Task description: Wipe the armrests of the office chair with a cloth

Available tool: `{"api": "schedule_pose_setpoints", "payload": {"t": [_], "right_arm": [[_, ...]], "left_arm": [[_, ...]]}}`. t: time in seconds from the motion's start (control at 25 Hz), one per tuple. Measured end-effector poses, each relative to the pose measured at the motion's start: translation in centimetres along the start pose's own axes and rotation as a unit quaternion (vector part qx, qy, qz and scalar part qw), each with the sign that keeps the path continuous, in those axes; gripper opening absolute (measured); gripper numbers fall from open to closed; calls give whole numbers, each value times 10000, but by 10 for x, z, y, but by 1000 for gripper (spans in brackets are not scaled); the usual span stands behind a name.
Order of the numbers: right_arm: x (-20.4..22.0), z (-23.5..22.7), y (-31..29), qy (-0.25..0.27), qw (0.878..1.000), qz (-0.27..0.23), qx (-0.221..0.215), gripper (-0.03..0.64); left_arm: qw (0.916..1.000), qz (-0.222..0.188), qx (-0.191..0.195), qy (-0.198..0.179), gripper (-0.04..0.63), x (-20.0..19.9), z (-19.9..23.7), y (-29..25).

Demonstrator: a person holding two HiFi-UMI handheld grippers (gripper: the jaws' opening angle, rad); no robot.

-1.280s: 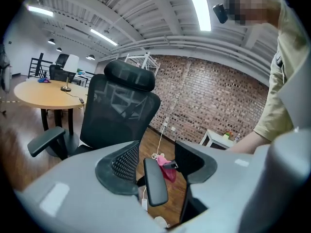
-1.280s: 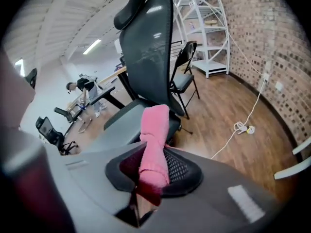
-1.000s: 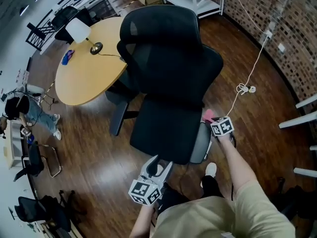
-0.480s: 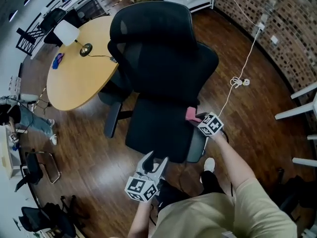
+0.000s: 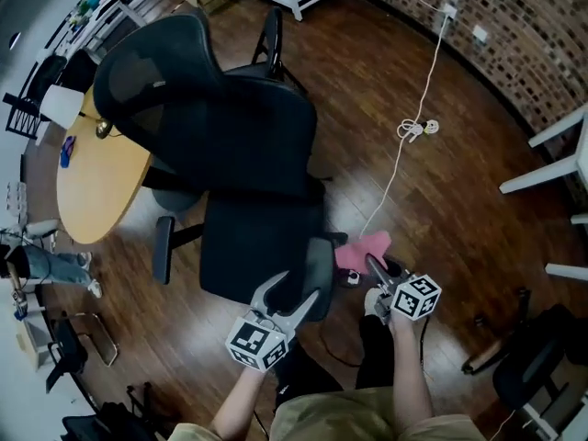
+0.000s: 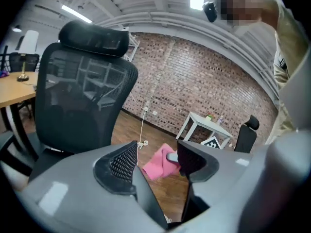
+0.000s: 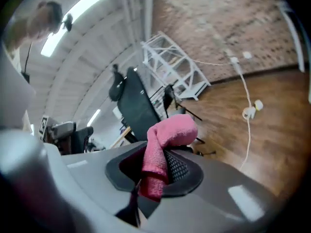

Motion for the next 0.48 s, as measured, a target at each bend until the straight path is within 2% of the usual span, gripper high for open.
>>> {"api": "schedule_pose_setpoints", "payload": {"t": [0.08,0.2,0.24,0.32,0.4,0.48], "right_arm": [[24,-41,18,-866,9962,-75,80,61],[44,-78,8,-1366,9904,90,-168,61],[48,-82,-1,-1415,9890,196,-394,61],[57,-78,-28,-1407,9817,550,-1158,60],[62,-66,-57,-1394,9652,942,-2004,60],[67,-60,-81,-1767,9418,1052,-2660,60]], "left_arm": [[9997,41,53,-223,269,-10,-4,-30],[9991,132,64,-404,310,-23,-4,-72],[9989,170,-7,-437,325,-25,-5,-81],[9984,226,-208,-476,379,-30,-8,-90],[9976,229,-391,-522,408,-34,-9,-94],[9968,215,-552,-530,425,-33,-6,-95]]}}
Point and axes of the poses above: the fingertips, and each gripper's own axes: y backward along the fingers, z to its left, x out of its underside, the point moved 10 cm from there along y, backward along the fingers, and after that the axes turned 1 degree about x, right-handed, at the moved point
